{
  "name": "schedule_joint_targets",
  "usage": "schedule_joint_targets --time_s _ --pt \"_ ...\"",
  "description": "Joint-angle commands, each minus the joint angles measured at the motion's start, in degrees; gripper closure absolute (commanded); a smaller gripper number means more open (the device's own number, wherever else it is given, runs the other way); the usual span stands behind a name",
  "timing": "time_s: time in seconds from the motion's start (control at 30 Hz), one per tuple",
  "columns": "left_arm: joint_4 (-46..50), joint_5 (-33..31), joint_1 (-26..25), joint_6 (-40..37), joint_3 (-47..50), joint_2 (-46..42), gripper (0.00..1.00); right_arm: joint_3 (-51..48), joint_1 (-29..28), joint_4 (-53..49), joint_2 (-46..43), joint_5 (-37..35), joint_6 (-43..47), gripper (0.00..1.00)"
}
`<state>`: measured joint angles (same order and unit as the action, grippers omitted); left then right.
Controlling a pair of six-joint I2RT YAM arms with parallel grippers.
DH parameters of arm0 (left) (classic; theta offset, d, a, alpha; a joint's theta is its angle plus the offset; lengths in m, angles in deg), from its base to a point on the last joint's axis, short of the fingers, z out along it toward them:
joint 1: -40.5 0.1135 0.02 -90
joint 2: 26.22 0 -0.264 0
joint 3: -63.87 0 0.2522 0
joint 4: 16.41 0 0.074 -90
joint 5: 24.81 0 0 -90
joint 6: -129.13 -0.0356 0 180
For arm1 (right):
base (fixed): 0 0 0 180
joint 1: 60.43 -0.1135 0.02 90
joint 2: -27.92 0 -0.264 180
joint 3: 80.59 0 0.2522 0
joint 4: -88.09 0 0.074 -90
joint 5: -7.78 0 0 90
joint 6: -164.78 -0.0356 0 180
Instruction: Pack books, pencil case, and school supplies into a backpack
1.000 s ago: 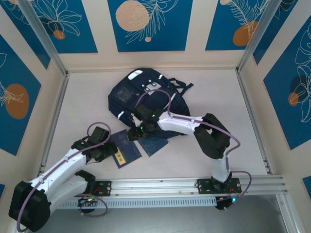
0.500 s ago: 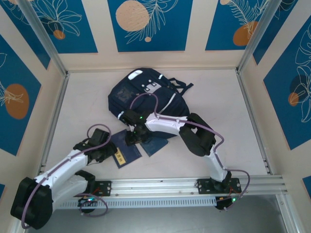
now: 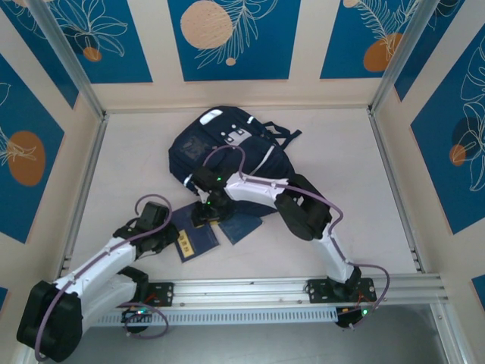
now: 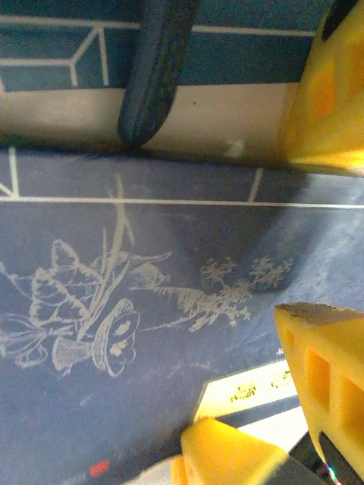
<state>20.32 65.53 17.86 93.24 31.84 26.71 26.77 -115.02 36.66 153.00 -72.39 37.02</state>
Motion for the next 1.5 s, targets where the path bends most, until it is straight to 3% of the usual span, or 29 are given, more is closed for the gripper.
schedule_joint_targets --time_s 0.0,0.17,0.37,0.63,0.73,0.83,0.97,1.1,1.2,1.33,1.47 --pt "-1.28 4.05 -0.04 0.47 3.19 0.80 0.89 -3.86 1.23 7.35 -5.71 12.78 -3.79 0.53" --pt "0.34 3.47 -0.04 0.56 3.22 -1.49 0.93 -10.19 4.35 15.52 -9.98 21.78 -8.05 0.57" --pt "1.20 3.53 -0.05 0.51 3.58 -3.25 0.96 -15.23 5.02 23.56 -9.95 25.69 -12.21 0.66" --pt "1.53 4.32 -0.04 0.96 3.93 -6.88 1.00 -13.76 2.61 25.81 -6.04 25.01 -13.65 0.70" --pt "2.36 4.79 -0.04 1.25 3.77 -8.12 0.99 -13.28 2.04 24.95 -5.80 23.20 -12.88 0.81" --pt "5.22 4.91 -0.04 1.29 2.40 -10.01 0.85 -14.37 2.28 22.16 -8.74 18.21 -10.65 1.00" --pt "8.52 7.69 -0.04 -0.89 -0.07 -14.33 0.61 -19.20 3.48 21.67 -17.38 13.37 -7.53 1.00" --pt "8.61 13.56 -0.05 -3.94 -3.44 -18.32 0.43 -25.49 5.47 24.43 -26.09 14.18 -5.40 1.00" --pt "8.32 17.05 -0.04 -7.83 -7.22 -19.35 0.32 -30.12 8.20 27.06 -31.64 17.25 -5.67 1.00" --pt "4.09 22.92 -0.04 -12.02 -10.32 -20.03 0.19 -39.63 12.39 38.78 -40.48 24.38 -8.31 1.00" --pt "-2.39 28.72 -0.04 -11.54 -12.26 -17.58 0.14 -44.18 16.07 43.06 -47.32 30.89 -8.97 1.00"
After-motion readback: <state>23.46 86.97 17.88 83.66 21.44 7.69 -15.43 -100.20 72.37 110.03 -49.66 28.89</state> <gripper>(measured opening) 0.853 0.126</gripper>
